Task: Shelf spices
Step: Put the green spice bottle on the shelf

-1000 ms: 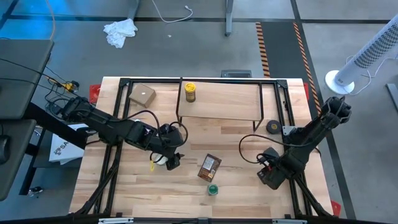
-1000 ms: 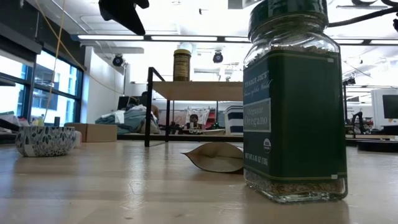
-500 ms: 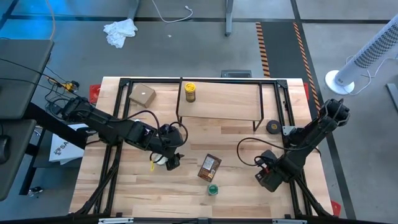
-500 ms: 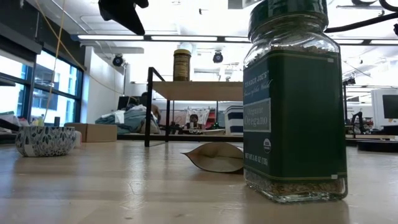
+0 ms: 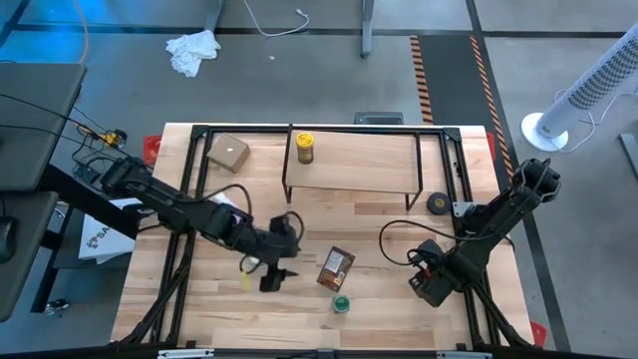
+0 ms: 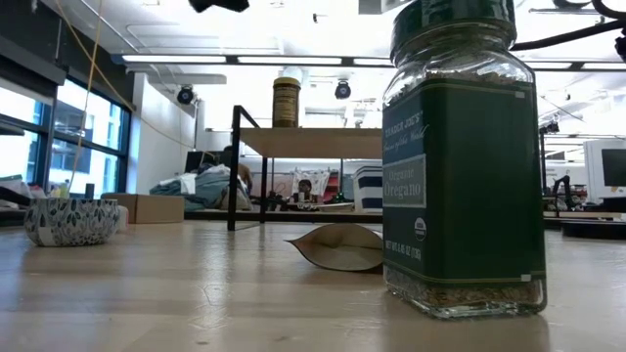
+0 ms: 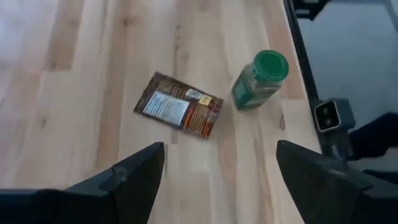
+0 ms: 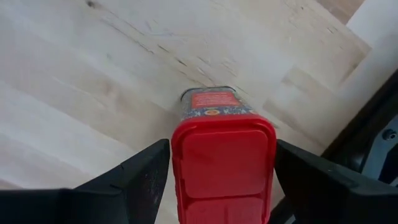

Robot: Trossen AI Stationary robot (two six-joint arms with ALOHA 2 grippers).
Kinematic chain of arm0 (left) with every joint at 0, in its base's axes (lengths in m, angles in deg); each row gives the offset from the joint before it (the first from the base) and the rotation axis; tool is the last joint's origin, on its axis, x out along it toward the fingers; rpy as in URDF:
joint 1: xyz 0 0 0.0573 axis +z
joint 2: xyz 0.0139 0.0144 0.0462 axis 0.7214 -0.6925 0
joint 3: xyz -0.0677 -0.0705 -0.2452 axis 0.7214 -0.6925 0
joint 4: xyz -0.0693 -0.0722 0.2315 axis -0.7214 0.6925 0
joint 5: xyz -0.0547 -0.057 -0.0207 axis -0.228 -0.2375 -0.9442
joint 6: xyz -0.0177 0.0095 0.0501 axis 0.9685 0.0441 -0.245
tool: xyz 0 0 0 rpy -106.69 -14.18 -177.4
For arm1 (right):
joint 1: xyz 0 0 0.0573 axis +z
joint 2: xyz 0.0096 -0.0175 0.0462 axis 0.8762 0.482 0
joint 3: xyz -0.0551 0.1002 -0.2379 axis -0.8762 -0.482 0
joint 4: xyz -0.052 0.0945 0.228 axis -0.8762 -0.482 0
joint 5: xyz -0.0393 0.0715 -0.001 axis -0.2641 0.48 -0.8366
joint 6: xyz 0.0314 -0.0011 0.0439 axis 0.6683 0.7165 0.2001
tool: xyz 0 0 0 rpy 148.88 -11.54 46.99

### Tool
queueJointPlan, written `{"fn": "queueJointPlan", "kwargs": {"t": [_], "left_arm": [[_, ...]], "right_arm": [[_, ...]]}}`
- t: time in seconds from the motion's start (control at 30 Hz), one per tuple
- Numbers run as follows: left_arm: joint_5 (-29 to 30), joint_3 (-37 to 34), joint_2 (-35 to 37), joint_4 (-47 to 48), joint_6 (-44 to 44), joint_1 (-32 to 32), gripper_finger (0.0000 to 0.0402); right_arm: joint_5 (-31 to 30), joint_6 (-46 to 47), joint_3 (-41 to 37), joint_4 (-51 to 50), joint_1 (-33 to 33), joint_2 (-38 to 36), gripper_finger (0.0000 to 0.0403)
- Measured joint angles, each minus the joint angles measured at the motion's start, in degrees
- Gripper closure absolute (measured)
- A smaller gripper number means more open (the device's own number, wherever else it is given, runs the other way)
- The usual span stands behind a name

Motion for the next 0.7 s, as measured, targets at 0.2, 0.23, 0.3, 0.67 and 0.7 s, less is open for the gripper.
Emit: {"fn": "queueJointPlan", "kwargs": {"t": [0.2,0.23,0.3,0.67,0.7], "left_arm": [[-0.87,0.00,-8.29,-12.85,-5.91,0.16,0.0094],[-1.62,0.00,-10.00,-15.61,-6.29,0.39,0.0094],[-2.97,0.21,-13.26,-19.43,-6.87,0.53,0.0094],[-4.85,5.41,-24.07,-25.55,-14.89,-2.49,0.0094],[-4.59,5.40,-24.60,-25.73,-15.72,-2.19,0.0094]], "right_arm": [[0.91,-0.13,0.00,0.21,0.00,0.00,0.0126],[1.27,-0.16,0.00,0.40,0.00,0.00,0.0126],[2.12,-0.34,0.00,0.66,0.00,0.00,0.0126],[4.79,-2.87,-0.02,1.17,0.00,-0.02,0.0126],[4.84,-2.79,-0.01,1.25,0.00,-0.02,0.0126]]}}
